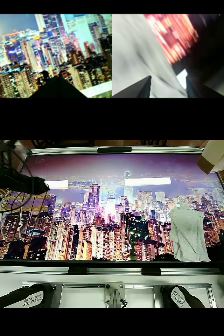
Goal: Fold the shirts.
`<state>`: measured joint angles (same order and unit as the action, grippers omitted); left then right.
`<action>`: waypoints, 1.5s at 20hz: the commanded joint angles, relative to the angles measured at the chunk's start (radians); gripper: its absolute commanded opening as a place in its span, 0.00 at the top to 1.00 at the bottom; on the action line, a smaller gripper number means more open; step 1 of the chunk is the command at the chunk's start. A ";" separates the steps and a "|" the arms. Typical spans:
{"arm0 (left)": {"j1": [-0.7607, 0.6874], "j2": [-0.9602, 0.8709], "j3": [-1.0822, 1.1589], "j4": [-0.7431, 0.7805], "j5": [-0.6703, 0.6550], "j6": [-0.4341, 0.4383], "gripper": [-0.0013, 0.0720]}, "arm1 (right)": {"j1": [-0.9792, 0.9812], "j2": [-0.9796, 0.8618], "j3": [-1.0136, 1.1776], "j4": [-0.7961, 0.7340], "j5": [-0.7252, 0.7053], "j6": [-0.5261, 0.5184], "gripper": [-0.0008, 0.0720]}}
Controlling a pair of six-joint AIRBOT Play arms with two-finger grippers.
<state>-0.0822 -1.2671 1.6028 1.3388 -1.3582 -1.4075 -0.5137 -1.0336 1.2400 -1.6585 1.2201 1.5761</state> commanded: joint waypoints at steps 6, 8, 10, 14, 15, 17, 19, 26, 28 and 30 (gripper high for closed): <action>-0.360 -0.145 -0.027 0.516 -0.255 -0.241 0.00 | 0.607 -0.165 0.031 0.214 0.127 0.119 0.24; -0.367 -0.121 -0.105 0.414 -0.236 -0.255 0.00 | 0.628 -0.191 -0.076 0.281 0.205 0.065 0.23; -0.367 -0.092 -0.196 0.330 -0.163 -0.283 0.00 | 0.629 -0.191 -0.159 0.274 0.213 0.072 0.23; -0.367 -0.085 -0.273 0.303 -0.058 -0.292 0.00 | 0.629 -0.191 -0.179 0.261 0.204 0.079 0.23; -0.367 -0.085 -0.272 0.303 -0.040 -0.292 0.00 | 0.629 -0.191 -0.179 0.263 0.202 0.079 0.23; -0.367 -0.085 -0.272 0.303 -0.034 -0.292 0.00 | 0.629 -0.191 -0.180 0.263 0.203 0.079 0.24; -0.367 -0.086 -0.272 0.303 -0.032 -0.292 0.00 | 0.629 -0.191 -0.179 0.263 0.203 0.079 0.24; -0.367 -0.086 -0.272 0.303 -0.032 -0.292 0.00 | 0.629 -0.191 -0.179 0.263 0.203 0.079 0.24; -0.367 -0.086 -0.272 0.303 -0.032 -0.292 0.00 | 0.629 -0.191 -0.179 0.263 0.203 0.079 0.24; -0.367 -0.086 -0.272 0.303 -0.032 -0.292 0.00 | 0.629 -0.191 -0.179 0.263 0.203 0.079 0.23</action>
